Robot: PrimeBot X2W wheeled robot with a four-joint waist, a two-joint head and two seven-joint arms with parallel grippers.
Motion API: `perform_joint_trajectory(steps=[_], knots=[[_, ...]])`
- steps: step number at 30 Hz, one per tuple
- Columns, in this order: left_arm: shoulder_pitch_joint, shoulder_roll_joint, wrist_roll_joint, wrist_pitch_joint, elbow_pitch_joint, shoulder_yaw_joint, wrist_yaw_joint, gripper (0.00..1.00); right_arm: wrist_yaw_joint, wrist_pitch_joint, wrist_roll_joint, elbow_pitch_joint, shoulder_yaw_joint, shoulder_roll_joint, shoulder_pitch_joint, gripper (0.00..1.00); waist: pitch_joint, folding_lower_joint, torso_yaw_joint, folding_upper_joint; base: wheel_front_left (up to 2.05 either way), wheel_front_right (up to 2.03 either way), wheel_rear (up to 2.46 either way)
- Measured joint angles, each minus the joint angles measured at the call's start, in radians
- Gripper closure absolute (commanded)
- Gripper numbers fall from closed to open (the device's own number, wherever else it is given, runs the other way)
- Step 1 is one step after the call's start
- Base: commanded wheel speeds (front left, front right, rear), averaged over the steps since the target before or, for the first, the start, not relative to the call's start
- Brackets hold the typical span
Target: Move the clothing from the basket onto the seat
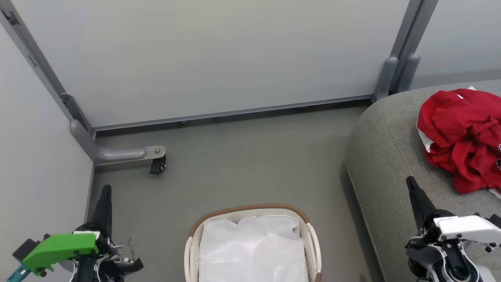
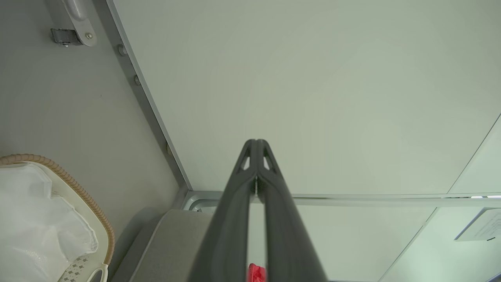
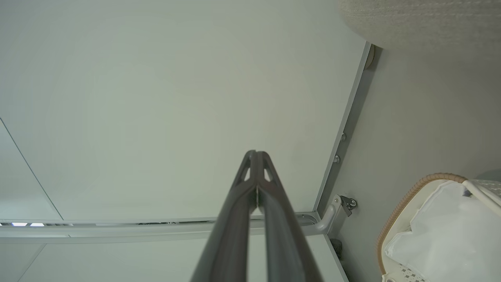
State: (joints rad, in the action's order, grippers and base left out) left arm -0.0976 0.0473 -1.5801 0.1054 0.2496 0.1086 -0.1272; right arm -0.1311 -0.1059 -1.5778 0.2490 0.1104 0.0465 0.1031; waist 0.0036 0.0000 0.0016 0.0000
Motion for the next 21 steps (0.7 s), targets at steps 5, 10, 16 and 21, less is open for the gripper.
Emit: perform_joint_trajectory(steps=[5,10,16,21], knots=[[-0.005,0.000,-0.030,0.008,-0.003,0.005,0.000,1.00,0.000,-0.009,-0.032,-0.003,0.003,0.000,0.000,1.00,0.000,0.0000,-0.002,0.0000,0.00,0.00,0.00],[-0.006,0.000,-0.031,0.008,-0.004,0.005,0.000,1.00,0.000,-0.009,-0.033,-0.003,0.003,0.000,0.001,1.00,0.000,0.0000,-0.002,0.0000,0.00,0.00,0.00],[-0.006,0.000,-0.031,0.008,-0.004,0.005,0.000,1.00,0.000,-0.009,-0.033,-0.004,0.003,0.000,0.001,1.00,-0.001,0.0000,-0.002,0.0000,0.00,0.00,0.00],[-0.006,0.000,-0.031,0.008,-0.004,0.005,0.000,1.00,0.000,-0.009,-0.033,-0.004,0.003,0.000,0.001,1.00,0.000,0.0000,-0.002,0.0000,0.00,0.00,0.00]])
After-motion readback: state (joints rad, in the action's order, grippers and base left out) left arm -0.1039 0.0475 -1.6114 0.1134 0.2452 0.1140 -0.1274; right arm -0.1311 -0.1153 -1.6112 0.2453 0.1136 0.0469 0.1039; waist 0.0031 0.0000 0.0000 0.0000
